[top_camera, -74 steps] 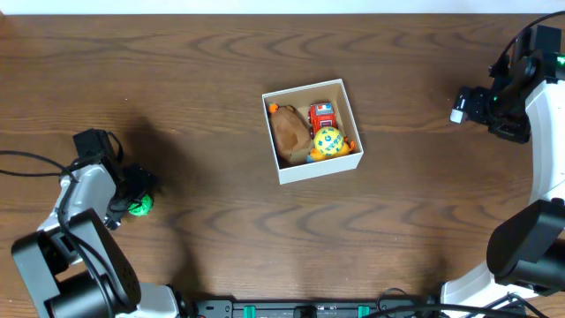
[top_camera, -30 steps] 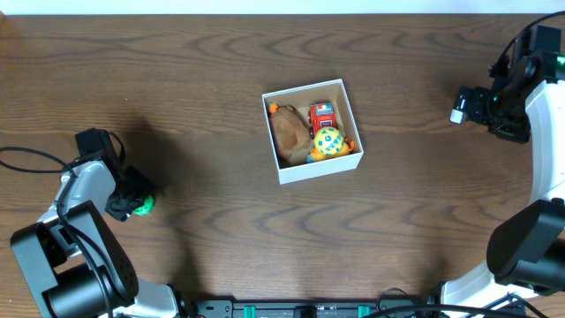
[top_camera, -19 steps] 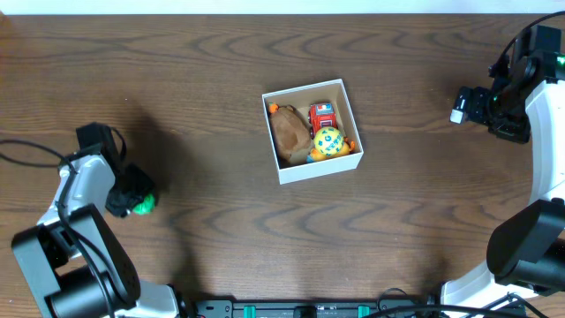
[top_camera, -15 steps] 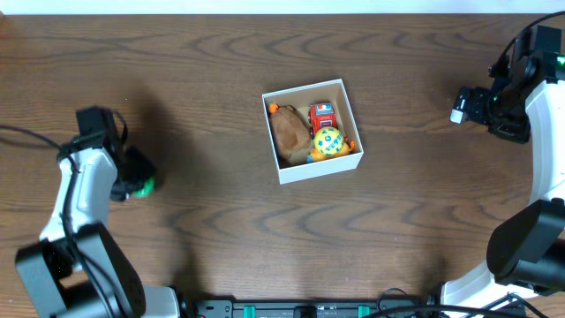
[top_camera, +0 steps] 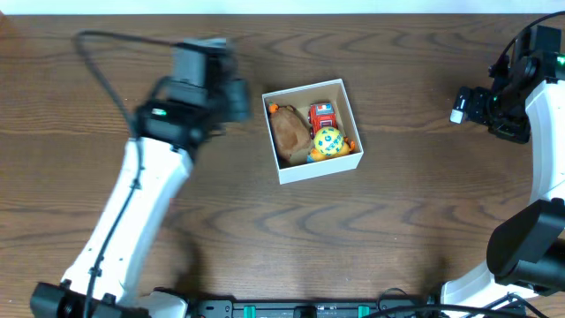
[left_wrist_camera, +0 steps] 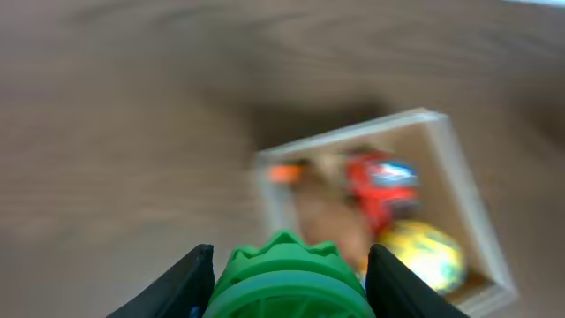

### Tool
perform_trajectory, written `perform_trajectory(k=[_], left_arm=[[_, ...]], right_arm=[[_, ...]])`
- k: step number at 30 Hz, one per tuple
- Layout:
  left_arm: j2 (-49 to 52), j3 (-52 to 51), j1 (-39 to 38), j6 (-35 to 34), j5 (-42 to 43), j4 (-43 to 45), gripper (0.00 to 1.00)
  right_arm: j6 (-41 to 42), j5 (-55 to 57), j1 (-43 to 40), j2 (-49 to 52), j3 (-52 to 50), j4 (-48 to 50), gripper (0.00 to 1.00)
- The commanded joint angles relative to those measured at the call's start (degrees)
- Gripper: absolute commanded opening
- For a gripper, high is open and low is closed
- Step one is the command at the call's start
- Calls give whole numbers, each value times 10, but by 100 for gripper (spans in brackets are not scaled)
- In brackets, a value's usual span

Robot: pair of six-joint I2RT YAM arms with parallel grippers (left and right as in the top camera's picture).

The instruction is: Pack container

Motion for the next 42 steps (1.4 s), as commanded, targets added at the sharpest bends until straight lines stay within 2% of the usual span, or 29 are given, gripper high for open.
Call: perform_trajectory(k=[1,6,11,12,13,19,25,30,34,35,37,42], left_arm=[[5,9,-71,35,3,17,39],[56,9,-123,35,3,6,39],[108,9,-124,35,4,-27,42],[116,9,-122,35,3,-30,53],[125,9,-120,35,3,-32,59],[142,9,-115,35,4,-26,72],[126,9,-103,35,3,-32,72],[69,9,-49,23,-5,-53,72],[24,9,34,7,-29,-73,73],[17,9,58,7,-29,-73,78],[11,9,100,7,-29,-71,98],[12,9,172,7,-29,-71,98]], right_arm=[[-2,-1,1,-14,10,-2,99],[-2,0,1,-14,10,-4,99],[-2,0,1,-14,10,-6,99],[-2,0,1,-14,10,-7,99],[-2,0,1,-14,10,-8,99],[-2,0,1,-14,10,-9,99],[-8,0,4,-14,10,-9,99],[-22,0,35,-19,14,2,99],[-28,22,94,-38,20,41,99],[-29,27,110,-43,20,60,99],[-30,27,137,-48,20,98,99],[-30,54,184,-47,20,181,99]])
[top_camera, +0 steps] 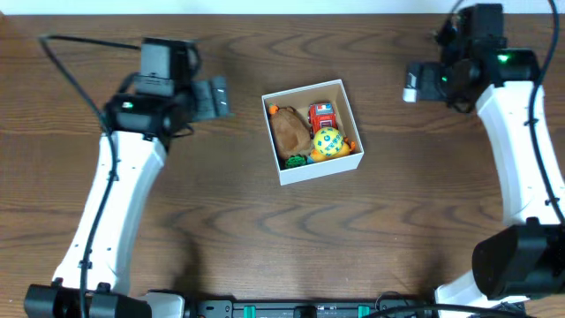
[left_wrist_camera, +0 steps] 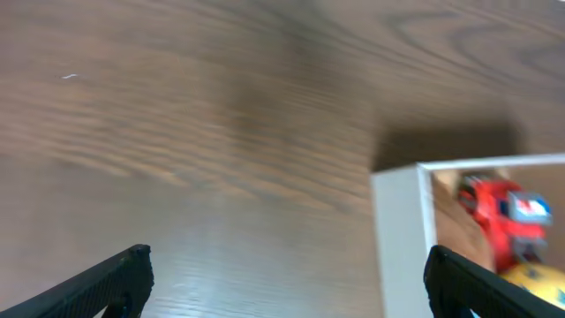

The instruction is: Pack container

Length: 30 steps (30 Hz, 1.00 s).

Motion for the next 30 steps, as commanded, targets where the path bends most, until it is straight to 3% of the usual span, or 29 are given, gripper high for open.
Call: perform_trajectory(k=[1,7,14,22,30], left_arm=[[4,7,32,-3,-5,-3,98],[-10,7,64,-3,24,-22,98],[-128,-24,44,69,25,-45,98],[-346,-167,31,75,25,-60,98],[-529,-308,31,64,25,-121,98]], right_arm=[[-9,54,17,-12,12,39,99],[-25,81,8,-24,12,59,99],[57,87,-17,-126,-19,26,99],[110,107,-16,-339,-258,95,99],[110,104,-16,-514,-499,110,99]])
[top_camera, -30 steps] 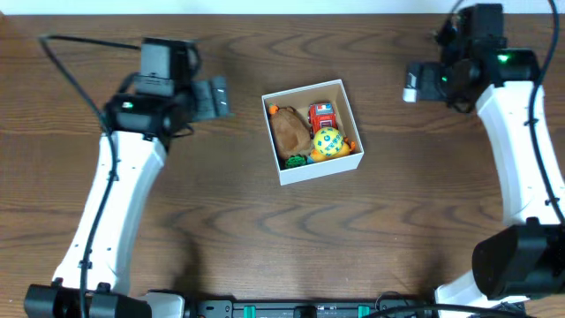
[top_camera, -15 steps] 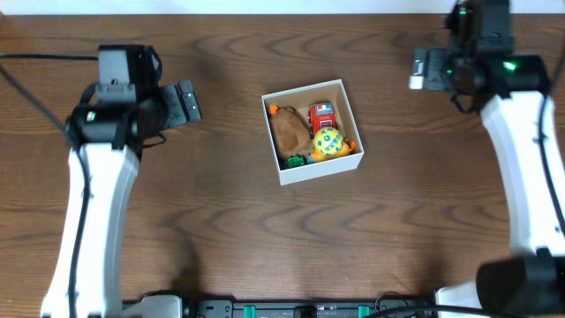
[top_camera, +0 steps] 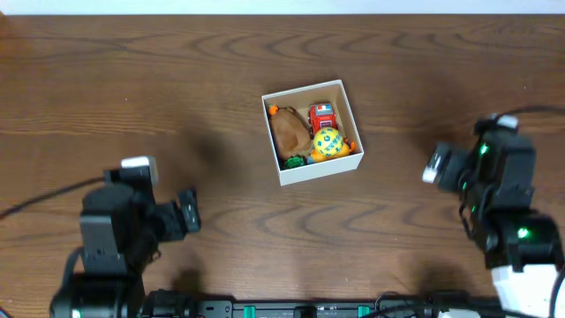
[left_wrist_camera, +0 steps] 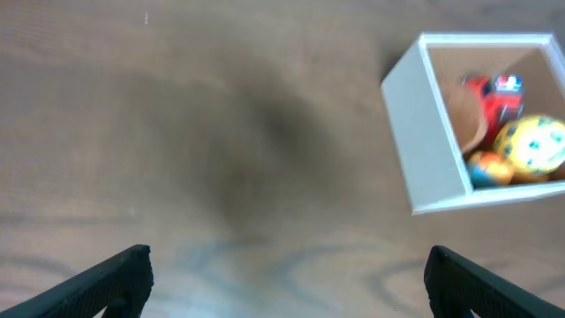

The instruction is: Pack container

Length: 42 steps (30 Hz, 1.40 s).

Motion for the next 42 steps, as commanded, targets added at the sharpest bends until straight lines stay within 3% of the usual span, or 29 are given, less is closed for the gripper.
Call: perform_trajectory(k=[1,32,36,42], left_arm=[[-43,-36,-1,2,3,-9,98],[-43,-57,-1,-1,4,4,98],[-43,-57,-1,-1,4,4,98],[-43,-57,-1,-1,4,4,98]], right_arm=[[13,2,0,-45,-63,1,99],[13,-19,-3,-72,-99,-10,99],[5,-40,-4,-116,-127,38,99],[4,-67,-8,-252,-289,189,99]])
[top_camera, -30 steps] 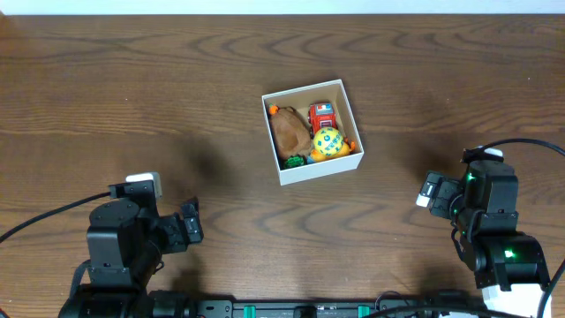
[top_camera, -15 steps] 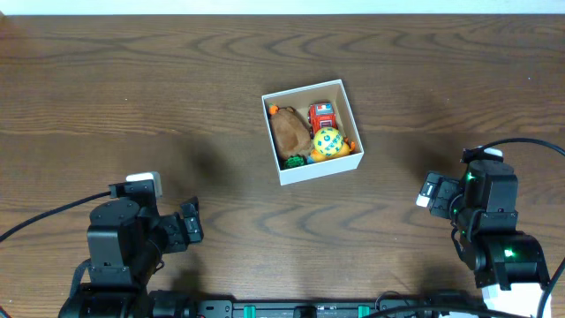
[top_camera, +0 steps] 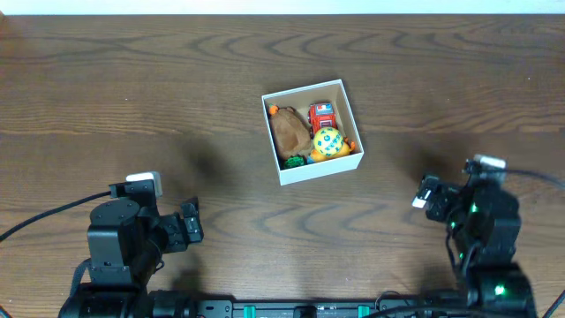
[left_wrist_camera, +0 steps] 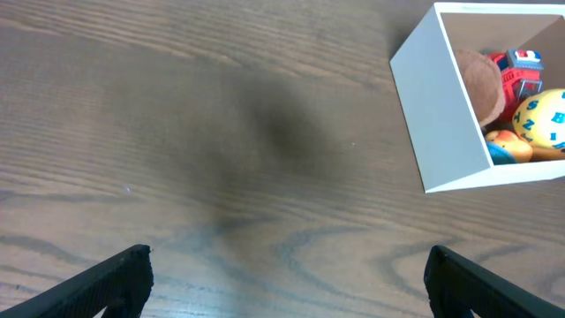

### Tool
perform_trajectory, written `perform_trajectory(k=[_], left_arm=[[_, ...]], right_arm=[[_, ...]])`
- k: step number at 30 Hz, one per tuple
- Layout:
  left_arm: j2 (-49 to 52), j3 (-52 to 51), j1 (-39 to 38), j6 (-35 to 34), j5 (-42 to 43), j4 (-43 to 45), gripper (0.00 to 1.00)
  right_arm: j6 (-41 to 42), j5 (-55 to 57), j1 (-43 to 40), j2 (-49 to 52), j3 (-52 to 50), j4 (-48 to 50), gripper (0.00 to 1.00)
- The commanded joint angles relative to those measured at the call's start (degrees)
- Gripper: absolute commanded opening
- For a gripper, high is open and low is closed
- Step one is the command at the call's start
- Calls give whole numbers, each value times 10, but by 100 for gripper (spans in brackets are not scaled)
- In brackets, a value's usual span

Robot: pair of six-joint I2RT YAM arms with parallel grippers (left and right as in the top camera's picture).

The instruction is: Pack container

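The white box (top_camera: 318, 168) stands mid-table and holds a brown plush (top_camera: 288, 132), a red toy car (top_camera: 322, 115), a yellow dotted ball (top_camera: 327, 141) and a small green toy (top_camera: 295, 161) at its front corner. My left gripper (top_camera: 191, 228) is far from it, near the front-left edge. In the left wrist view the left gripper (left_wrist_camera: 287, 283) is open wide over bare wood, and the box (left_wrist_camera: 433, 124) lies at the upper right with the green toy hidden by its wall. My right gripper (top_camera: 426, 196) is at the front right, too small to read.
Dark wooden table (top_camera: 132, 71) all round the box. Black cables trail from both arms at the front edge. Nothing else lies on the wood.
The right arm has moved nearer the front edge and a little left. The left arm has shifted only slightly at the front left. The box and its contents are unchanged.
My left gripper was shut on the green toy just left of the box. Then the green toy lay in the box and the gripper was open beside it. After that both arms stood back near the front edge, where they remain.
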Motion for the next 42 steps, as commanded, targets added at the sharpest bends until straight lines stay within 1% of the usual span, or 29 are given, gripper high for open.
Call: perform_trajectory(k=[1,3,5,9,12,15,17,18,23,26,42], left_arm=[[2,-3,-1,-1,4,0,98],[2,-3,-1,-1,4,0,98],[2,-3,-1,-1,4,0,98],[2,-3,-1,-1,4,0,98],[2,-3,-1,-1,4,0,98],[2,-3,-1,-1,4,0,98],[2,-3,-1,-1,4,0,98],[2,-3,-1,-1,4,0,98],[2,-3,-1,-1,4,0,98],[2,-3,-1,-1,4,0,98],[2,-3,-1,-1,4,0,98]], right_arm=[[1,-23,-6,-70,-94,65,99],[-2,-23,-6,-117,-156,127,99],[-22,-23,-7,-152,-208,188,99],[-79,-23,-6,-190,-264,266,99],[-130,-22,-6,-216,-285,285,99],[-185,-21,0,-251,-284,261,99],[-238,-21,3,-274,-284,262,99],[-252,-20,3,-283,-284,262,99],[-252,-26,5,-306,-284,262,99],[-222,-39,16,-306,-284,261,99],[-222,-39,20,-306,-284,262,99]])
